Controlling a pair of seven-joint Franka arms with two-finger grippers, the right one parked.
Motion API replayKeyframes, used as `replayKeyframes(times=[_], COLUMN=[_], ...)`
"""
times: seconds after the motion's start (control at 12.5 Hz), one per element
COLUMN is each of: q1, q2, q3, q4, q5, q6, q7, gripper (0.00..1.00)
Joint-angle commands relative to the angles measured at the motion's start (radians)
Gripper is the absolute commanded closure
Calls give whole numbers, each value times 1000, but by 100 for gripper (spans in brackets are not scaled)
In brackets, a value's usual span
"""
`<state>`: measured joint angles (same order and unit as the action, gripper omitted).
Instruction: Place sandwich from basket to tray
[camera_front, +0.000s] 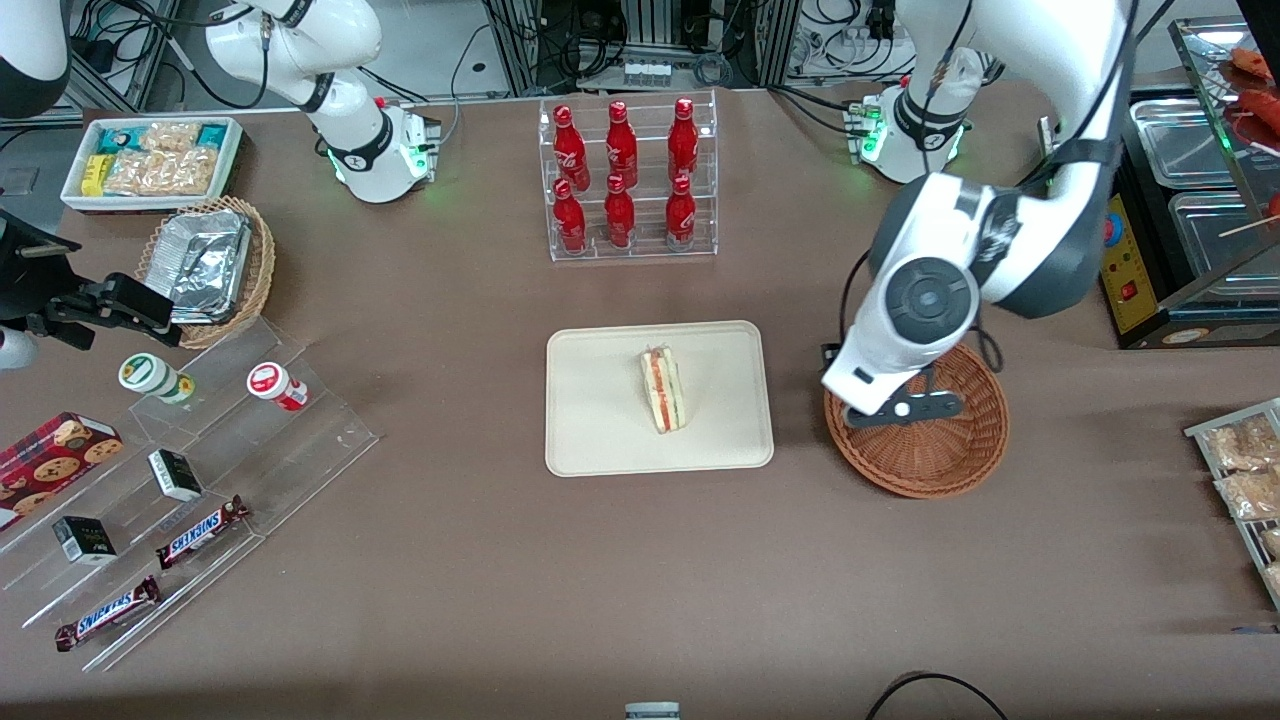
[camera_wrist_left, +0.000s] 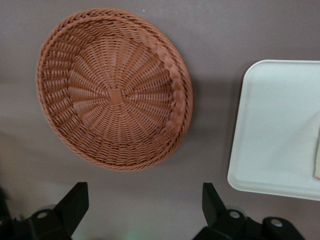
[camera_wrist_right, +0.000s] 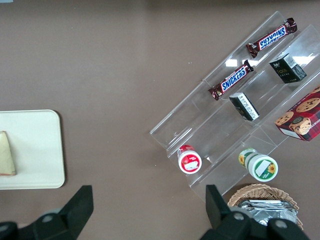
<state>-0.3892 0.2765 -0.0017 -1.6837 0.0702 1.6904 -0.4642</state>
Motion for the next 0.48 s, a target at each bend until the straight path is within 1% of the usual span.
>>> replayKeyframes(times=[0.0,0.08,0.16,0.32,0.4], q1=[128,223,292,358,397], q2=[-147,-167,-187,-236,-244], q3=[-68,-143,-200,-216,-216], q4=[-116,-107,-90,-77,-49], q5=[13,11,10,10,8], q6=[-11,-62,-111,-173,-214], q7=[120,180,235,332,379], gripper=[0,0,0,0,0])
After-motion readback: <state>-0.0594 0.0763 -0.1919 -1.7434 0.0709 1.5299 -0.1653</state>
